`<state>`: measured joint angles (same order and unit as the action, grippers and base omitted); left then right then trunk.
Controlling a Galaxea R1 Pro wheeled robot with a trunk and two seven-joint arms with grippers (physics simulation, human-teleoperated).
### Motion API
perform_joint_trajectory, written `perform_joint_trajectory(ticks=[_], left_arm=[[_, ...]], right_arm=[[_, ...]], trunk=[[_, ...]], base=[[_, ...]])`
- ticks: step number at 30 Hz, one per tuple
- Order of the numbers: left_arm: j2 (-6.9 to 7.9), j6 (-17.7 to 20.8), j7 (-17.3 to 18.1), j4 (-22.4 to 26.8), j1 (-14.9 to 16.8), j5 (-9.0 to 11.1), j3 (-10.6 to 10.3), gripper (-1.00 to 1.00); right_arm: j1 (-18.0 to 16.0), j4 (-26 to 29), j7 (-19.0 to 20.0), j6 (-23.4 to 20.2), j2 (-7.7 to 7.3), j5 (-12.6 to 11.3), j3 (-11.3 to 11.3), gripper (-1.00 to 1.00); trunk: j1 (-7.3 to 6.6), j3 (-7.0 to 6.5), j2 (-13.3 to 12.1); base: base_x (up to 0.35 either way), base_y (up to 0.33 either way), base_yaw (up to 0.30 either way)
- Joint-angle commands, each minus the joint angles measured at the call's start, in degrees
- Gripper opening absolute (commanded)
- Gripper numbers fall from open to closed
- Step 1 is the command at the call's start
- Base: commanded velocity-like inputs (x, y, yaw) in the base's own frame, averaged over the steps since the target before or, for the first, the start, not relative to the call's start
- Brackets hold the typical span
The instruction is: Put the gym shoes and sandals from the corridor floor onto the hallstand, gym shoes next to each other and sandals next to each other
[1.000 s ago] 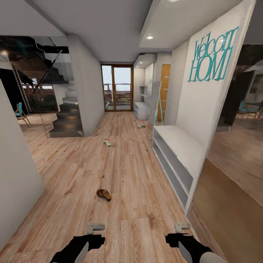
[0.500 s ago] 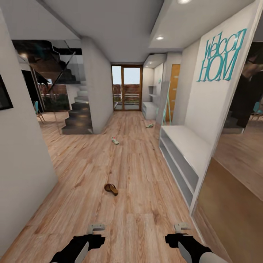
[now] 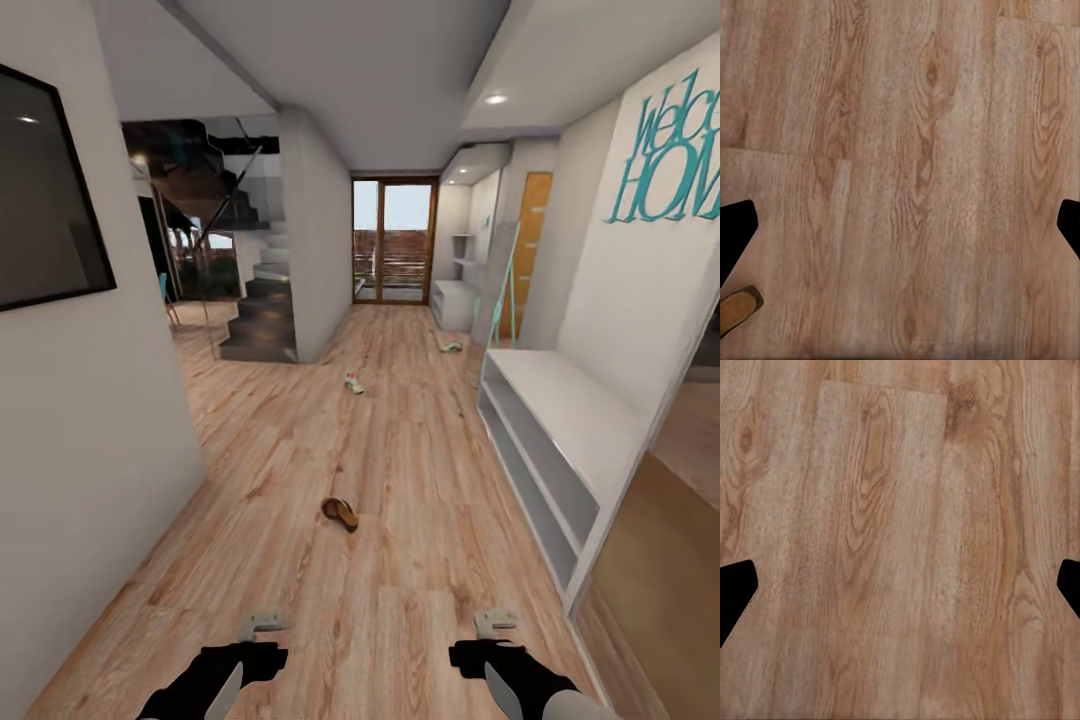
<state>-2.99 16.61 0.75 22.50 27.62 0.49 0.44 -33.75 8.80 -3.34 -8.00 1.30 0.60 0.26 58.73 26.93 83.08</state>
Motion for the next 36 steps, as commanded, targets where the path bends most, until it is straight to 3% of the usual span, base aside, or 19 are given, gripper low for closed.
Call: perform_joint_trajectory(ticks=[1, 28, 36], left_arm=[[0.0, 0.0, -0.02, 0.0, 0.01, -0.02, 0.0, 1.0], [-0.16, 0.14, 0.03, 1.57, 0.01, -0.05, -0.11, 1.0], [-0.17, 0.17, 0.04, 1.99, 0.0, -0.05, -0.17, 1.0]], right_arm=[[0.0, -0.01, 0.0, 0.0, 0.01, 0.0, 0.0, 1.0], [0.0, -0.02, 0.0, -0.02, 0.02, 0.01, 0.0, 1.0], [0.0, -0.02, 0.0, -0.02, 0.02, 0.01, 0.01, 1.0]], trunk=[[0.0, 0.0, 0.0], [0.0, 0.0, 0.0], [1.76, 1.44, 3.21]], base=[[0.0, 0.0, 0.289], [-0.008, 0.0, 0.289], [0.0, 0.0, 0.289]])
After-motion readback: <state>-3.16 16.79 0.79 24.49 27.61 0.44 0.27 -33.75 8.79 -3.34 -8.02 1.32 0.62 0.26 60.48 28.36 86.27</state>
